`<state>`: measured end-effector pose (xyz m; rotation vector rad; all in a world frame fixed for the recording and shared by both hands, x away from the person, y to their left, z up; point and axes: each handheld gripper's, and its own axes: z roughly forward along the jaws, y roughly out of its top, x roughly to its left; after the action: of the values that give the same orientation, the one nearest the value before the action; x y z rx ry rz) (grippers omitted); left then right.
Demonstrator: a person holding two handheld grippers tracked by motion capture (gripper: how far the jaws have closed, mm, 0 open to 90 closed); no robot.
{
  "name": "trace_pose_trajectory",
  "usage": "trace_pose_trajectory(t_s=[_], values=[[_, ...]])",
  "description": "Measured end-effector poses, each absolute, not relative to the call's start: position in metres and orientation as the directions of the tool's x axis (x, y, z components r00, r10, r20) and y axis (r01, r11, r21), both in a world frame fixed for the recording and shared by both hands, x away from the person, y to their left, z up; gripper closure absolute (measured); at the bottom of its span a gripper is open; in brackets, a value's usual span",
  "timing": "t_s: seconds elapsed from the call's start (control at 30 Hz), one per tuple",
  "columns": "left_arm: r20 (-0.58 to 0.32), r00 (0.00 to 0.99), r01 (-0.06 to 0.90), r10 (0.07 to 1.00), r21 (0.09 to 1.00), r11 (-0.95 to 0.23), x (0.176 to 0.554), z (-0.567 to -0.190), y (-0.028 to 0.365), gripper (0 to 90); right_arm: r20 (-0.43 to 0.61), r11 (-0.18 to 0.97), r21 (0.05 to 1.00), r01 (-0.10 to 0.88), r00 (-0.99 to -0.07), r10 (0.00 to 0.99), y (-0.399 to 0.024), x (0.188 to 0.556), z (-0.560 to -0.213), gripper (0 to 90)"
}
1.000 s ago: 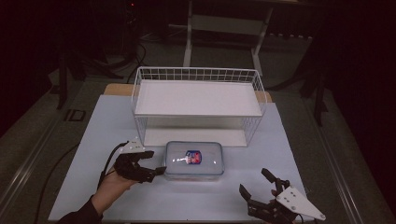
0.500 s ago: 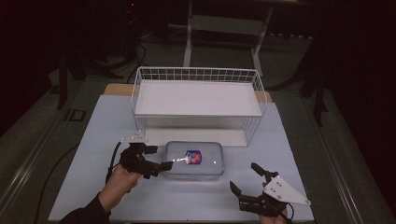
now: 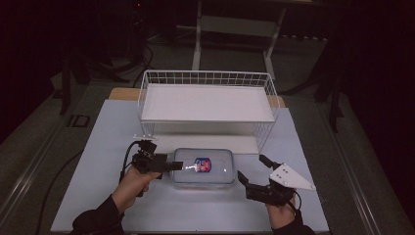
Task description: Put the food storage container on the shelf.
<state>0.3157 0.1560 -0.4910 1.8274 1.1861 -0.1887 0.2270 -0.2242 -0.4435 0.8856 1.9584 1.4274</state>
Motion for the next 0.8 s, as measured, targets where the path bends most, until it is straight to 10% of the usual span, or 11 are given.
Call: trace_pose_trajectory(t_s=[0.8], values=[[-0.791, 0.366, 0.912, 0.490, 0.411, -0.018, 0.332, -0.528, 0.175, 46.3, 0.203, 0.201, 0.847, 0.492, -0.649, 0.733, -0.228, 0.255, -0.469, 10.1]])
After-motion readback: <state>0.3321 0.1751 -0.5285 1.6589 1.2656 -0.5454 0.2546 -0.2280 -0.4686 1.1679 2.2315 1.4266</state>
